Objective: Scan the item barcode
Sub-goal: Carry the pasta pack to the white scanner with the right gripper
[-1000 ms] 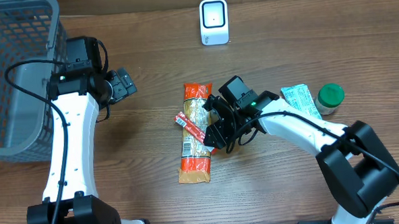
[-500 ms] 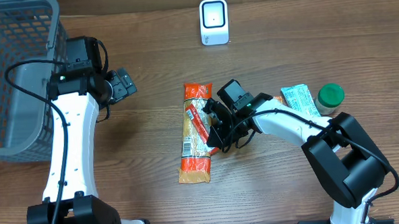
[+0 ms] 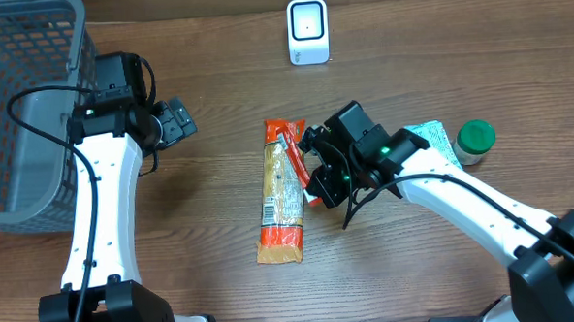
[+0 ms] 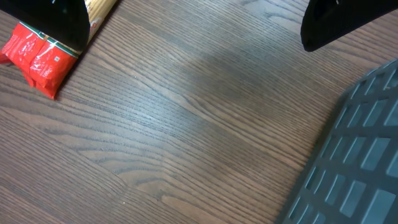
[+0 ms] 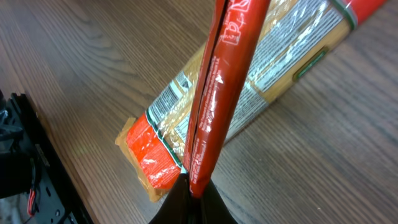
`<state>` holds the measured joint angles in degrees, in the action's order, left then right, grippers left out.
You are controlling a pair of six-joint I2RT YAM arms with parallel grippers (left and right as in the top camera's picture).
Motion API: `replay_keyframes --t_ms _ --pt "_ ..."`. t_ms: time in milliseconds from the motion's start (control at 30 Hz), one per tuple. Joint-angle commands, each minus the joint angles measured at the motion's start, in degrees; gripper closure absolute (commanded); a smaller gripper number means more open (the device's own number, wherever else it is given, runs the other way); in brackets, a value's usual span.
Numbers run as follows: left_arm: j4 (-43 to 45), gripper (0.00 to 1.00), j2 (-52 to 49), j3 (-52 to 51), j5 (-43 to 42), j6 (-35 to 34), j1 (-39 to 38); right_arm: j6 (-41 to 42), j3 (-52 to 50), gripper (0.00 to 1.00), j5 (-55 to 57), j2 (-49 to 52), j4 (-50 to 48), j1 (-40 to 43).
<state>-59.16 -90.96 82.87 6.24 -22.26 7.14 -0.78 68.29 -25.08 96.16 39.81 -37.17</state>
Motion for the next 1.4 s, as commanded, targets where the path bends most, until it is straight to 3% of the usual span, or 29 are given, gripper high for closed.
replay_keyframes --t_ms 0,167,367,533,667,933,1133,1367 --pt "0.02 0.00 -0.42 -0.22 0.15 0.66 -0.02 -1.29 1.09 0.96 1.53 -1.92 -0.04 0.42" --pt "0.00 0.00 -0.42 -0.22 0.15 0.63 -0.02 -3.43 2.67 0.96 0.66 -2.10 1.53 1.81" --pt "0.00 0.00 -0.42 -0.22 0.15 0.66 -0.02 -23.78 7.10 0.96 -10.88 -2.10 11.82 3.54" --pt "0.00 0.00 -0.42 -0.22 0.15 0.66 -0.02 -47.98 10.78 0.96 -21.90 -2.10 31.12 6.40" --pt "0.00 0.00 -0.42 -0.22 0.15 0.66 -0.02 -56.94 11.02 0.96 -23.96 -2.08 40.33 9.22" --pt "0.00 0.01 -0.42 -0.22 0.15 0.66 -0.02 -55.89 11.78 0.96 -21.77 -2.08 39.12 12.68" --pt "0.00 0.00 -0.42 -0.22 0.15 0.66 -0.02 -40.65 19.30 0.96 -3.28 -2.08 35.98 12.81" --pt "0.00 0.00 -0.42 -0.22 0.15 0.66 -0.02 -34.32 27.65 0.97 8.98 -2.05 29.24 12.76"
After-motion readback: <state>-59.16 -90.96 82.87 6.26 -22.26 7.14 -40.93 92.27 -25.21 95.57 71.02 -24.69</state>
